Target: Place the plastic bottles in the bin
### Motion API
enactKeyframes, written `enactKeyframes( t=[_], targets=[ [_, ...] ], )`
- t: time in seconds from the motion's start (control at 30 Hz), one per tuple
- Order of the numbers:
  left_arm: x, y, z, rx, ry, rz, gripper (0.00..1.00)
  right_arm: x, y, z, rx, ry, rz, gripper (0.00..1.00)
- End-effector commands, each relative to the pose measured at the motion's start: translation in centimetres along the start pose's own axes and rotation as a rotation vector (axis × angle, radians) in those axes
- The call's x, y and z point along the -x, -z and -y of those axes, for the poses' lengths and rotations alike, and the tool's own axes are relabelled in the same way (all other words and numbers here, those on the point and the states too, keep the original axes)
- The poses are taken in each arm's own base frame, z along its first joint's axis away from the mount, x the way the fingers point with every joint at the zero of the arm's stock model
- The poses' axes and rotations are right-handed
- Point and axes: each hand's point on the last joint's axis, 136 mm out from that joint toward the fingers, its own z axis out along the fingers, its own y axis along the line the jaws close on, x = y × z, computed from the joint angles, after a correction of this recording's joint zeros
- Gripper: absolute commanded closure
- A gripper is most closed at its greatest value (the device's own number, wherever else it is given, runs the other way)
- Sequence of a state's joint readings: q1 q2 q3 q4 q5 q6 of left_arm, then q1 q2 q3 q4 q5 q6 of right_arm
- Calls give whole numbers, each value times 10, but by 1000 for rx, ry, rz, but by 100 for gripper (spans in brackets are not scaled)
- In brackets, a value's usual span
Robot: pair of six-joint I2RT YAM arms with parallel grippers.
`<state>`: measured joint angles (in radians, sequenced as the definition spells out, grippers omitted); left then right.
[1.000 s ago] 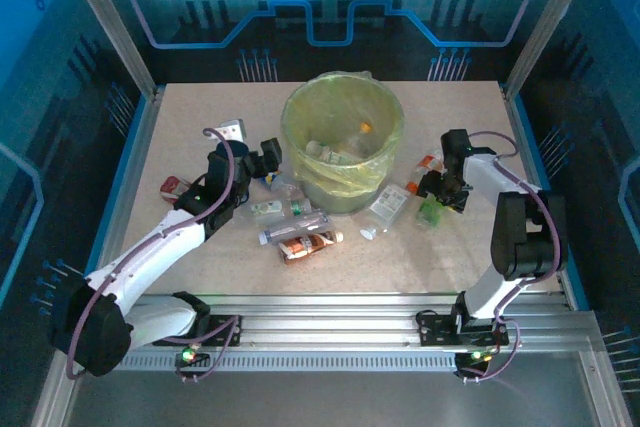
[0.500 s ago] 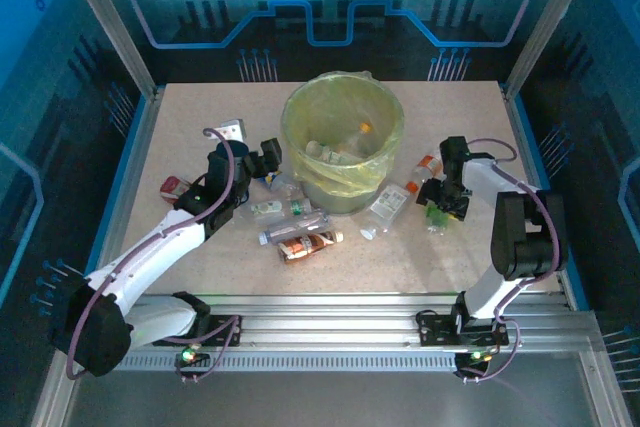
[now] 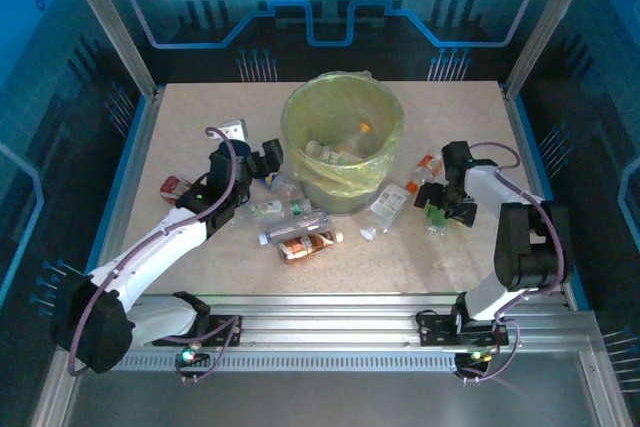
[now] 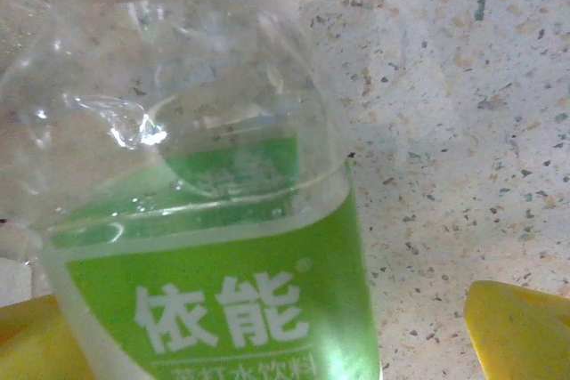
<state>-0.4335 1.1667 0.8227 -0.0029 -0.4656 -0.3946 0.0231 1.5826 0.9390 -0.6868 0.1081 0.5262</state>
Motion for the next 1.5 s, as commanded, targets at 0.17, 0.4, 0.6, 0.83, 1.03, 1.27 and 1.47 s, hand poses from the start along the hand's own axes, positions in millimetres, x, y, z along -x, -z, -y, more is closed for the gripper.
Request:
enactKeyframes(
  t=[0.17,0.4,0.6,0.83,1.03,1.27,1.47],
  targets=[
    [11,1,5,-18,28,15,1,-7,3,5,-33,48,4,0],
    [10,3,3,-15,32,16,1,-6,1,-3,-40,103,-9,18],
    [10,5,1,-10,31,22,1,-7,-1,-10,-38,128,-21,45],
    [11,6,-2,-2,27,26,1,-5,6,-6,-84,125,-33,92],
    [11,7,-3,3,26,29,1,-1,36,-15,-86,156,33,96],
    [12,8,-4,6,26,34,1,12,109,-41,10,211,209,94],
    [12,8,-5,8,25,36,1,23,193,-74,150,299,401,89]
  ],
)
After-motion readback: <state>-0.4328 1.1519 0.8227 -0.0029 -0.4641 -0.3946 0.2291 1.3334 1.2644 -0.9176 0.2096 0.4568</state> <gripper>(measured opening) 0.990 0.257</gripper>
